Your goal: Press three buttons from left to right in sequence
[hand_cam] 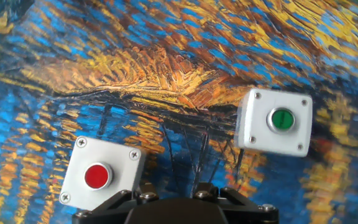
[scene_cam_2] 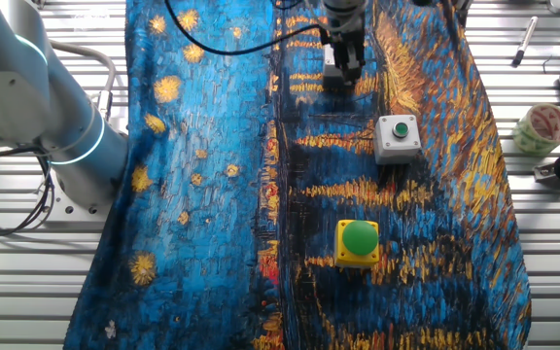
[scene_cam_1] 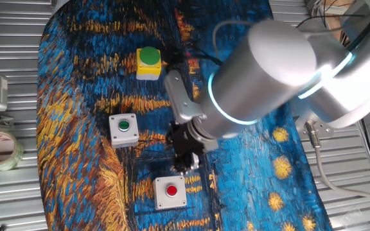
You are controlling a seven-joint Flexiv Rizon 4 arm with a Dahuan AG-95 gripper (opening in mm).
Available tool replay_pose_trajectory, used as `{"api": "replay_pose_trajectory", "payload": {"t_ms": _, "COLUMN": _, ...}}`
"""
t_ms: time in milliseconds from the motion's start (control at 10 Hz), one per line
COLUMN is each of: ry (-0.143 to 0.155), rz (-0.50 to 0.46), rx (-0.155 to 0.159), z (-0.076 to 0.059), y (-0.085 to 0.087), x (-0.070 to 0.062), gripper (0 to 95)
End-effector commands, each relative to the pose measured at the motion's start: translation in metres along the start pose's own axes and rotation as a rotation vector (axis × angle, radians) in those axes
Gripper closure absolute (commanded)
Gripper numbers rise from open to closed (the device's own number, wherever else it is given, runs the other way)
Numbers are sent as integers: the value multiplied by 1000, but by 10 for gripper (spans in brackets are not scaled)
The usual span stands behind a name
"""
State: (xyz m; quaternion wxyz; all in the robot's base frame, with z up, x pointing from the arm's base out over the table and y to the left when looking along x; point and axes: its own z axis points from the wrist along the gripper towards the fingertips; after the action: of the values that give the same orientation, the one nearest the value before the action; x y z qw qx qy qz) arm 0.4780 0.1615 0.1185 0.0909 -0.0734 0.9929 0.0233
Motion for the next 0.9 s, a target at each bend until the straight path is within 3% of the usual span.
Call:
{"api": "replay_pose_trajectory", "payload": {"t_ms": 100, "ry": 8, "rz": 25, "rx": 18, "z": -2, "y": 10, "x": -1, "gripper": 570}}
{"api": "replay_pose_trajectory", "payload": {"t_ms": 900, "ry": 15, "rz": 68, "rx": 47, "z": -1, "y": 40, "x": -11, "gripper": 570}}
